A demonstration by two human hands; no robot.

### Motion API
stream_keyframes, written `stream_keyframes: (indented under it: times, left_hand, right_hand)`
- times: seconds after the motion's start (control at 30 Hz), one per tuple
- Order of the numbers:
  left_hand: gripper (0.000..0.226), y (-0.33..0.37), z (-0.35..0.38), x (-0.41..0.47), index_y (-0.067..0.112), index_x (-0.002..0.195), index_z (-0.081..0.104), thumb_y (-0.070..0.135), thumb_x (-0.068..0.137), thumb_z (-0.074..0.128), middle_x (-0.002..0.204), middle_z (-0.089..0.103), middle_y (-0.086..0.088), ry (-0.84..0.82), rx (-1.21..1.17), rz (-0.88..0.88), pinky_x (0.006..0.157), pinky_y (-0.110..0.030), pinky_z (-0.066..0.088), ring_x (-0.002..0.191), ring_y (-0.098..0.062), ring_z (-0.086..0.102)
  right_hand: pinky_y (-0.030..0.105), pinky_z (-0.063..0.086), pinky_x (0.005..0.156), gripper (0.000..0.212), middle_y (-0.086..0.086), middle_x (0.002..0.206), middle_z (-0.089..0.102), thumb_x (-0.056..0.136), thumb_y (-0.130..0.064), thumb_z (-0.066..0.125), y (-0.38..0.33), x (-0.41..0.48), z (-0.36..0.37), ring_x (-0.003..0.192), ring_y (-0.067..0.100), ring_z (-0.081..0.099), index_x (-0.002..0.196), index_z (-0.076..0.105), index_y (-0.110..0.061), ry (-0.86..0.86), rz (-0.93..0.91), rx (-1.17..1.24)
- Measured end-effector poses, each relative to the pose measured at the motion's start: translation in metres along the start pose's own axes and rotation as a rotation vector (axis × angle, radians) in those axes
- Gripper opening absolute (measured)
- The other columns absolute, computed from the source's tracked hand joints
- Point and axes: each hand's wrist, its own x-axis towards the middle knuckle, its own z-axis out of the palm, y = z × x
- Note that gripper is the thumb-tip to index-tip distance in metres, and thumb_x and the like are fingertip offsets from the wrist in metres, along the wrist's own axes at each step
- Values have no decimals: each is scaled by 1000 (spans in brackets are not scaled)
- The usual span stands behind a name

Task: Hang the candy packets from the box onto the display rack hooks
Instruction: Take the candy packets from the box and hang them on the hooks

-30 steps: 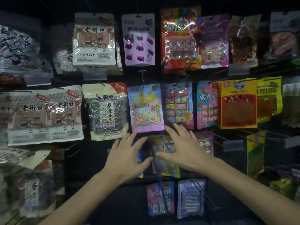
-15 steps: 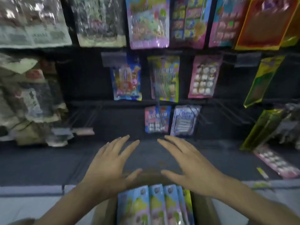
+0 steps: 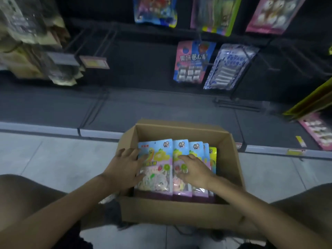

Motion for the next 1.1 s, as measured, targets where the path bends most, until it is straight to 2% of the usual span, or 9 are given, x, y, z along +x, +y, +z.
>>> stream_keyframes:
  times: [0.1, 0.27, 0.4, 0.5, 0.63, 0.77, 0.93, 1.03, 1.1]
  left_hand:
    - [55, 2, 24, 0, 26, 133, 66, 53, 89, 49, 126, 65, -6, -5, -5, 27, 102, -50, 50, 115, -32, 64]
    - [47, 11, 43, -1, 20, 112, 75, 42, 71, 77, 109, 68, -8, -14, 102, 71, 103, -54, 37, 95, -32, 66]
    - [48, 23, 37, -1, 24, 136, 60, 47, 95, 54, 138, 55, -9, -81, 100, 57, 117, -61, 21, 127, -32, 52]
    - [46, 28, 28, 4, 27, 140, 55, 48, 100, 46, 143, 51, -7, -50, 59, 11, 118, -56, 22, 132, -30, 48]
    - [45, 29, 21, 11, 28, 142, 55, 45, 101, 47, 147, 50, -4, -26, -21, -51, 114, -49, 29, 132, -27, 49]
    - [49, 27, 17, 21, 26, 146, 51, 41, 100, 49, 136, 57, -5, 47, -149, -134, 110, -43, 35, 126, -29, 54]
    - [64, 30, 3, 30, 25, 152, 40, 54, 98, 61, 125, 63, 2, 274, -683, -322, 94, -40, 51, 111, -22, 64]
    - [72, 42, -24, 34, 19, 141, 51, 58, 87, 78, 115, 69, 8, 107, -1436, -506, 86, -38, 58, 100, -17, 71]
    - [52, 49, -38, 35, 15, 128, 69, 44, 87, 81, 117, 77, -3, -100, -1821, -458, 94, -41, 59, 103, -24, 76]
  right_hand:
    - [35, 49, 102, 74, 9, 143, 57, 97, -42, 71, -10, 26, 28, 129, 27, 58, 159, 38, -17, -11, 159, 235]
    - [33, 49, 91, 71, 9, 135, 61, 98, -32, 71, -30, 62, 60, 107, 24, 59, 156, 36, -12, 103, 421, 635]
    - [30, 52, 69, 62, 2, 115, 70, 87, -26, 79, -39, 77, 78, 84, 16, 64, 141, 54, -10, 184, 559, 857]
    - [26, 53, 62, 39, 1, 96, 75, 83, -19, 82, -38, 85, 86, 79, 15, 69, 119, 68, -13, 242, 556, 907]
    - [43, 60, 92, 26, -1, 97, 73, 85, -5, 80, -34, 85, 76, 102, 29, 73, 92, 65, -26, 306, 484, 875]
    - [30, 57, 77, 31, 4, 110, 76, 89, 3, 78, -25, 64, 39, 100, 23, 73, 104, 68, -22, 295, 369, 968]
    - [28, 61, 68, 28, 8, 108, 80, 89, -5, 81, -1, 19, -18, 92, 25, 78, 113, 75, -19, 372, 296, 1142]
    - [33, 64, 73, 29, 11, 116, 79, 95, -6, 74, 15, -4, -44, 99, 28, 78, 123, 73, -12, 346, 235, 1273]
    - [46, 60, 96, 29, 9, 123, 78, 98, -12, 72, 21, -15, -53, 113, 33, 74, 127, 72, -13, 315, 198, 1315]
